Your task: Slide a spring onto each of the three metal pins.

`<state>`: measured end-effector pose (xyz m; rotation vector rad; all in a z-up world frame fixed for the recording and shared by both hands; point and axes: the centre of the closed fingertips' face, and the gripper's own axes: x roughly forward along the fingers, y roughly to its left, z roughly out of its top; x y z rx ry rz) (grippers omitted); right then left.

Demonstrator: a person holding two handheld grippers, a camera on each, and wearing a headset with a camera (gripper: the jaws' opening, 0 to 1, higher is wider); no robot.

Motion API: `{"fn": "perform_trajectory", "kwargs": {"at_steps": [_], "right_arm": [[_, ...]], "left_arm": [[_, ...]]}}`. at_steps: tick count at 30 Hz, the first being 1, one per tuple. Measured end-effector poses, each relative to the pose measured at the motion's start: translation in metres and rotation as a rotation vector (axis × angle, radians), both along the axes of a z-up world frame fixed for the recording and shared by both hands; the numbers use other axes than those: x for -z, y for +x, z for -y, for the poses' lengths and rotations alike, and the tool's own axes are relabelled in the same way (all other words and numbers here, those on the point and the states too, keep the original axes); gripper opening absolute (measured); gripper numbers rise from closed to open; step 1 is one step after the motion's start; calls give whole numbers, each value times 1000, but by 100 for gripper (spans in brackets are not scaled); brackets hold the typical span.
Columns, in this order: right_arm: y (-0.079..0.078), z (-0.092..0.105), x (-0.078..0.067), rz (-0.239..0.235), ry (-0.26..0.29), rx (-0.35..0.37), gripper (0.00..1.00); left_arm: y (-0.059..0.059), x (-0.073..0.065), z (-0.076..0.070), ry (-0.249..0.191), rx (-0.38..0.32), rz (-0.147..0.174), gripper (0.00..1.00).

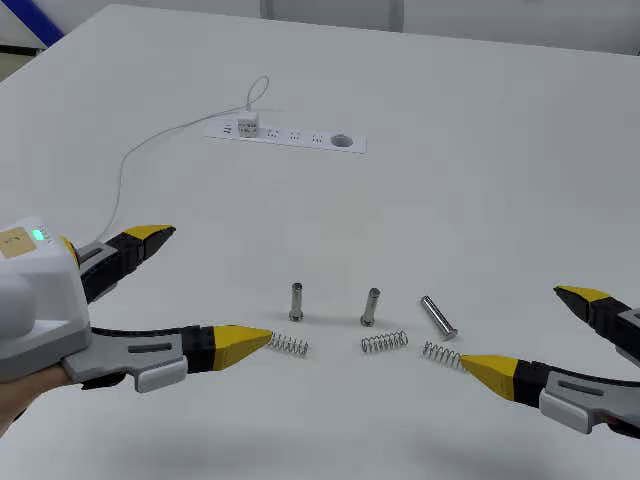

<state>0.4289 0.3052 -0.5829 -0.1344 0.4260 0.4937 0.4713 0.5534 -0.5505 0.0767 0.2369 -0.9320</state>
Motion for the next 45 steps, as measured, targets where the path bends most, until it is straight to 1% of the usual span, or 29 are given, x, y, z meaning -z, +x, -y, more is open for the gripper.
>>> {"fn": "perform_trajectory", "kwargs": {"at_steps": [4, 7, 11, 15, 19, 22, 27, 30, 33, 36, 38, 40, 43, 45], "right_arm": [[-1, -1, 0, -3, -2, -1, 86], [0, 1, -1, 2, -2, 10, 86], [-1, 1, -1, 2, 4, 11, 86], [-2, -1, 0, -9, 3, 2, 85], [-2, -3, 1, -9, 4, -1, 85], [-1, -2, 0, -6, -7, 1, 85], [-1, -2, 1, -9, -1, 2, 85], [0, 0, 3, -10, -12, 13, 85], [-1, -1, 5, -19, -8, 11, 85], [-1, -1, 6, -23, -14, 12, 85], [0, 0, 7, -22, -15, 19, 85], [-1, 0, 9, -27, -17, 16, 85], [-1, 0, 10, -31, -21, 13, 85], [-1, -1, 11, -35, -19, 11, 85]], "left_arm": [[-3, 1, 2, 19, 10, 6, 100], [-3, 1, 2, 20, 10, 8, 100], [-2, 1, 3, 18, 9, 3, 100], [-3, 1, 4, 22, 14, 3, 100], [-3, 1, 4, 29, 12, 10, 100], [-4, 2, 4, 22, 13, 2, 100], [-5, 3, 5, 23, 18, -1, 100], [-3, 2, 5, 15, 8, 5, 100], [-2, 3, 5, 6, 6, -1, 100], [-3, 5, 5, 2, 3, -4, 100], [-4, 8, 6, -1, 5, -14, 100], [-5, 12, 7, 7, 6, -18, 100], [-7, 15, 8, 16, 4, -14, 100], [-7, 15, 7, 20, 0, -5, 100]]}}
